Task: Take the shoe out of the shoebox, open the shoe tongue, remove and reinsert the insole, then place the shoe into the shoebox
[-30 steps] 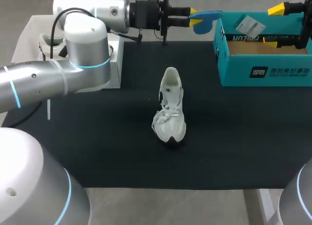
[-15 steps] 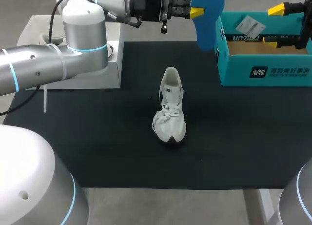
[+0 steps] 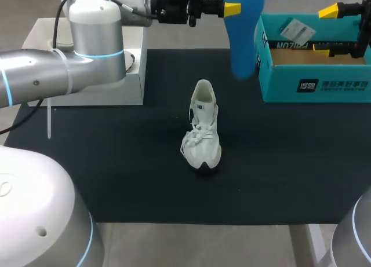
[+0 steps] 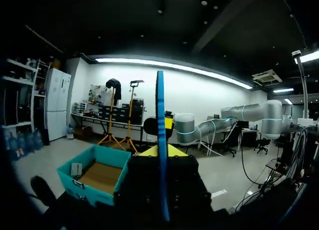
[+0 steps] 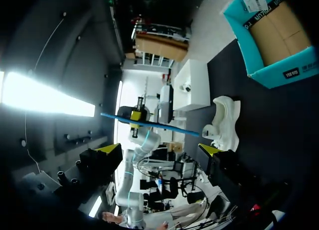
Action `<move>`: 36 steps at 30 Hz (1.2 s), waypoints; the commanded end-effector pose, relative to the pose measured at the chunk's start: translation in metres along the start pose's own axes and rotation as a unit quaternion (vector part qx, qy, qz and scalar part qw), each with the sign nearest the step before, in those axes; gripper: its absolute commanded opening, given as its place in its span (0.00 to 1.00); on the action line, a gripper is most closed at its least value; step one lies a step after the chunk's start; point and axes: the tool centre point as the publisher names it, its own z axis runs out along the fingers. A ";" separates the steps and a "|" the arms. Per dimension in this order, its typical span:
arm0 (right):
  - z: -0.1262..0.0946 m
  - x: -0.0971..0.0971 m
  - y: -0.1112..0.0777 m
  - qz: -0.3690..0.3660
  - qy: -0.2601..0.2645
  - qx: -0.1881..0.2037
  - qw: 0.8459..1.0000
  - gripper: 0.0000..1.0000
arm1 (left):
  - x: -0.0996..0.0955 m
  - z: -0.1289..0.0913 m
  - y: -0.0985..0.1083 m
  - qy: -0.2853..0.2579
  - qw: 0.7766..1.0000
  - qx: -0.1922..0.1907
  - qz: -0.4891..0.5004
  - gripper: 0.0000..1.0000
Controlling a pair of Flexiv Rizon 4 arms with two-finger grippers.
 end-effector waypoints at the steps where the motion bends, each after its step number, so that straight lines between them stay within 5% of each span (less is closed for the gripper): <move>1: 0.001 0.000 0.000 0.000 0.000 -0.001 1.000 1.00 | 0.002 0.001 -0.001 -0.010 0.993 0.000 -0.117 0.00; 3: 0.001 0.000 0.000 0.000 0.000 -0.001 1.000 1.00 | 0.002 0.001 -0.001 -0.010 0.993 0.000 -0.117 0.00; 6: 0.001 0.000 0.000 0.000 0.000 -0.001 1.000 1.00 | -0.002 0.006 0.002 -0.024 0.957 0.000 -0.291 0.00; 10: 0.001 0.000 0.000 0.000 0.000 -0.001 1.000 1.00 | 0.002 0.008 0.008 -0.035 0.890 -0.011 -0.454 0.00; 12: 0.001 0.000 0.000 0.000 0.000 -0.001 1.000 1.00 | 0.005 0.009 0.009 0.013 0.837 -0.005 -0.547 0.00; 36: 0.001 0.000 0.000 0.000 0.000 -0.001 1.000 1.00 | 0.002 0.013 0.016 -0.003 0.846 -0.011 -0.534 0.00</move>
